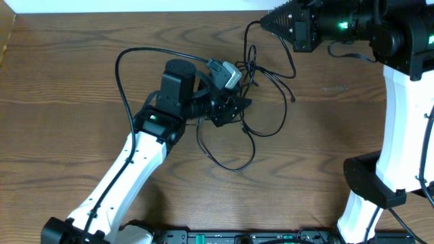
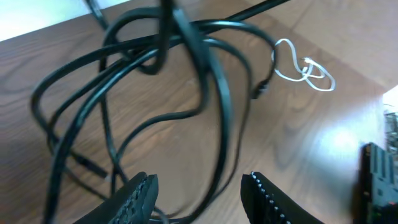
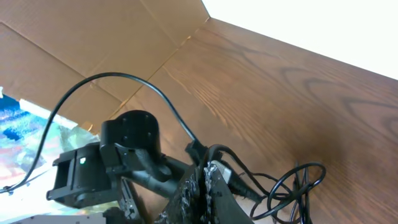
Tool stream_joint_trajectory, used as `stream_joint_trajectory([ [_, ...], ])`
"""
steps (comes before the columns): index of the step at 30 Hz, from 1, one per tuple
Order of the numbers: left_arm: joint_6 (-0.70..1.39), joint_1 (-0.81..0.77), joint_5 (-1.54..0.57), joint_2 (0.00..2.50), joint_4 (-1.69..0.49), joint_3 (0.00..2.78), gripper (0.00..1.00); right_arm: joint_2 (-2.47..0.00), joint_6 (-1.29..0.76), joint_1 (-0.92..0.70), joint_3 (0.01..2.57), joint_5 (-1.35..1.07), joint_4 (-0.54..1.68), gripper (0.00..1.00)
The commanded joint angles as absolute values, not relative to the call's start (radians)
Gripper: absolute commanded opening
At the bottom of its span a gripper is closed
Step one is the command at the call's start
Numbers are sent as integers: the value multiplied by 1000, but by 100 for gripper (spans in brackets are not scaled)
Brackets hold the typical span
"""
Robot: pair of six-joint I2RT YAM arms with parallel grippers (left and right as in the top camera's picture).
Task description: Untangle cables
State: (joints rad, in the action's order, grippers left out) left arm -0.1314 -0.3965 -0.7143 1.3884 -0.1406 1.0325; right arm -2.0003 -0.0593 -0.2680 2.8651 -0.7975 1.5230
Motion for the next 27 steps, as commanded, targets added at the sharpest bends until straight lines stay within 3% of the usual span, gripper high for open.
stream_joint_trajectory([
  [1, -136, -399, -661, 1446, -120, 1046, 49, -2001, -44, -277, 2870, -849, 1522, 1],
  [5, -97, -399, -673, 1518, -94, 1046, 49, -2001, -44, -277, 2870, -849, 1522, 1],
  [6, -81, -400, -673, 1531, -88, 1046, 44, -2001, -43, -277, 2870, -848, 1522, 1],
  [8, -76, -400, -673, 1545, -89, 1046, 8, -2001, -43, -277, 2870, -844, 1522, 1],
  [14, -68, -384, -672, 1507, -127, 1047, 7, -2001, -28, -276, 2870, -730, 1556, 1],
  [27, -78, -126, -664, 1108, -367, 1047, 8, -2001, -86, -274, 2862, -44, 1678, 1],
])
